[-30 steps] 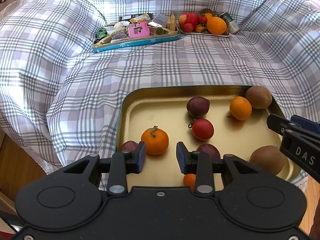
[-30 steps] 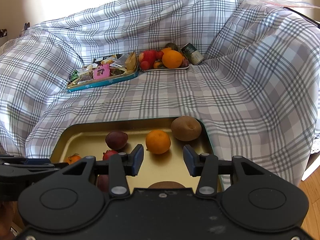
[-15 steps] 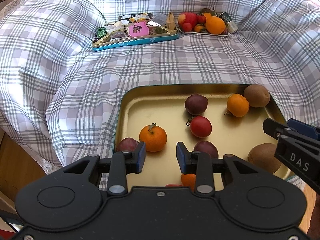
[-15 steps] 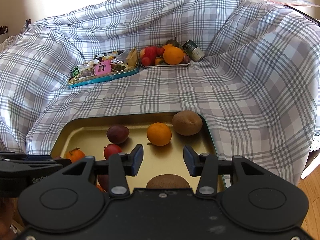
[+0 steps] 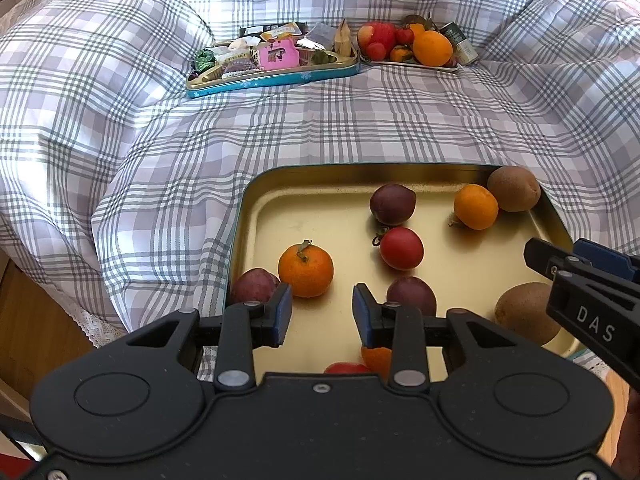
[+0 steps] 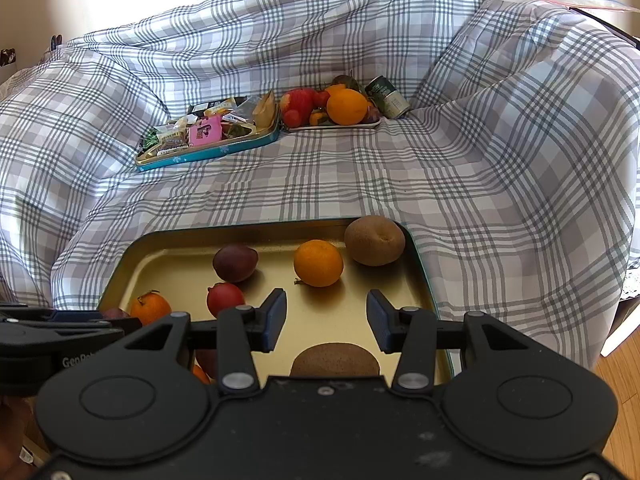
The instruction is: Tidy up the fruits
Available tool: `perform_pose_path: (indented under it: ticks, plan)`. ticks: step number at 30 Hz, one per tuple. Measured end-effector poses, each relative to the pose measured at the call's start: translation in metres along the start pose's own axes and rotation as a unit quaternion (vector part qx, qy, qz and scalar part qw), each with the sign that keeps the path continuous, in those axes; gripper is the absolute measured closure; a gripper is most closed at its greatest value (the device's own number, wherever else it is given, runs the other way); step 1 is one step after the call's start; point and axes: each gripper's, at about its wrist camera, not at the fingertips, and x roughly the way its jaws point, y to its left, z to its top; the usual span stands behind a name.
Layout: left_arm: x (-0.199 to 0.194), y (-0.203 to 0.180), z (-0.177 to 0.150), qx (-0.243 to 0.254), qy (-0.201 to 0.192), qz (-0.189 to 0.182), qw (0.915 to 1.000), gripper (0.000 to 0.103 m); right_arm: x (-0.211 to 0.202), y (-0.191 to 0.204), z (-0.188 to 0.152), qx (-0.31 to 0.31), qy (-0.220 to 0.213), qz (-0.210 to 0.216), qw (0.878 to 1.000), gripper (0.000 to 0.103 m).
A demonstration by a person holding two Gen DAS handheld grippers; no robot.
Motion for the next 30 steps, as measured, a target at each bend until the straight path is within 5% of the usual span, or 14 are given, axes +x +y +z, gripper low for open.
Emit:
perform_pose_path:
  ticks: [30]
  plan:
    - [0.0016,-0.0005,-0.0005,-0.003,0.005,-0.003,1.0000,0.059,0.0013,0.0012,-0.0014,0.000,0.002,0.000,1.000,0.055]
